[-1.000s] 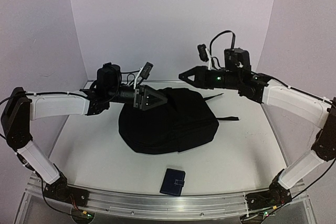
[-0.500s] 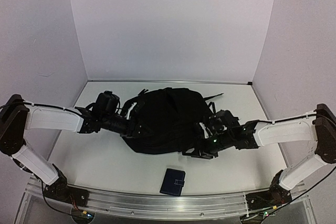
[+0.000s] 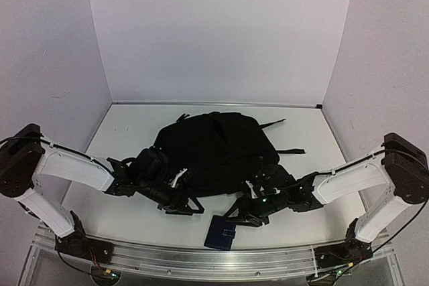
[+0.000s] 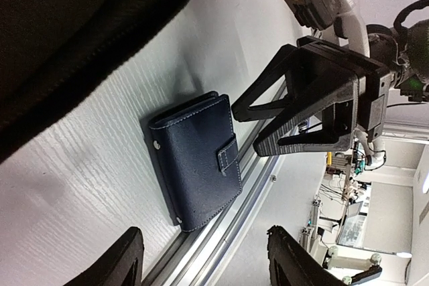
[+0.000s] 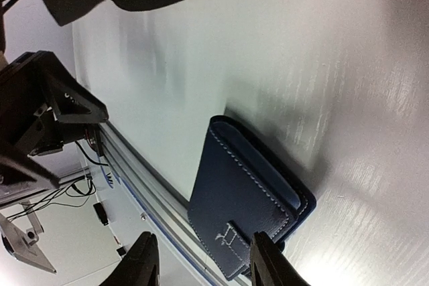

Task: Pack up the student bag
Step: Pick up the personal item from the center of the board.

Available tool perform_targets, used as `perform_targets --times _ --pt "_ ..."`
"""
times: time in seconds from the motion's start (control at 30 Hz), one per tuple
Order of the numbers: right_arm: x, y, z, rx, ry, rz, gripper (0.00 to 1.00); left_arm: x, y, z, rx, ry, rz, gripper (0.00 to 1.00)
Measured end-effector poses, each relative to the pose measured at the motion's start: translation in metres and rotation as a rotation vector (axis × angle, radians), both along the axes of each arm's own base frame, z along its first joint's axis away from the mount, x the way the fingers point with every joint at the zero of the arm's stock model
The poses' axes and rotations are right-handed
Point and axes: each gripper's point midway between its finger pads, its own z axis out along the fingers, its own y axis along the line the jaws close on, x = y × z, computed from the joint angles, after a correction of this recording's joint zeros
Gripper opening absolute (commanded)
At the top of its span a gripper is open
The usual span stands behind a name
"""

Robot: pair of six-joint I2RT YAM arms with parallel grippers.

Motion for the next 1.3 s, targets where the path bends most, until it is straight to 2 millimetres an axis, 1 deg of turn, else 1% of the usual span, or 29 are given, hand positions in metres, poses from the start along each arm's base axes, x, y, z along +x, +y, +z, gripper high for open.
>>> perform_targets --times 0.13,0.27,0.43,0.57,0.7,0.87,1.0,1.23,1.3 --pt "-0.003 -0.003 -0.009 -0.026 0.006 -0.019 0.43 -0.01 -0.007 -0.012 0.016 0.027 -0.021 0.62" --pt "-0.001 -0.01 -0.017 -0.062 0.0 -0.046 0.44 -0.016 -0.012 -0.021 0.022 0.04 -0.034 0.62" --pt "0.001 -0.017 -0.024 -0.098 -0.01 -0.07 0.43 -0.016 -0.018 -0.024 0.024 0.051 -0.039 0.62" --pt "0.002 -0.018 -0.024 -0.102 -0.014 -0.074 0.4 -0.017 -0.028 -0.026 0.017 0.057 -0.055 0.6" --pt "0.003 -0.014 -0.022 -0.083 -0.019 -0.069 0.34 -0.018 -0.033 -0.028 0.01 0.075 -0.071 0.58" --pt "0.004 -0.008 -0.032 -0.082 -0.005 -0.063 0.27 -0.02 -0.035 -0.031 0.011 0.092 -0.086 0.56" --pt "0.005 -0.003 -0.031 -0.06 -0.002 -0.06 0.22 -0.022 -0.036 -0.034 0.015 0.111 -0.095 0.55" --pt "0.008 0.008 -0.019 0.008 -0.003 -0.067 0.21 -0.025 -0.037 -0.035 0.017 0.136 -0.102 0.52" --pt "0.008 0.012 -0.019 0.024 0.001 -0.064 0.22 -0.026 -0.037 -0.035 0.013 0.142 -0.108 0.52"
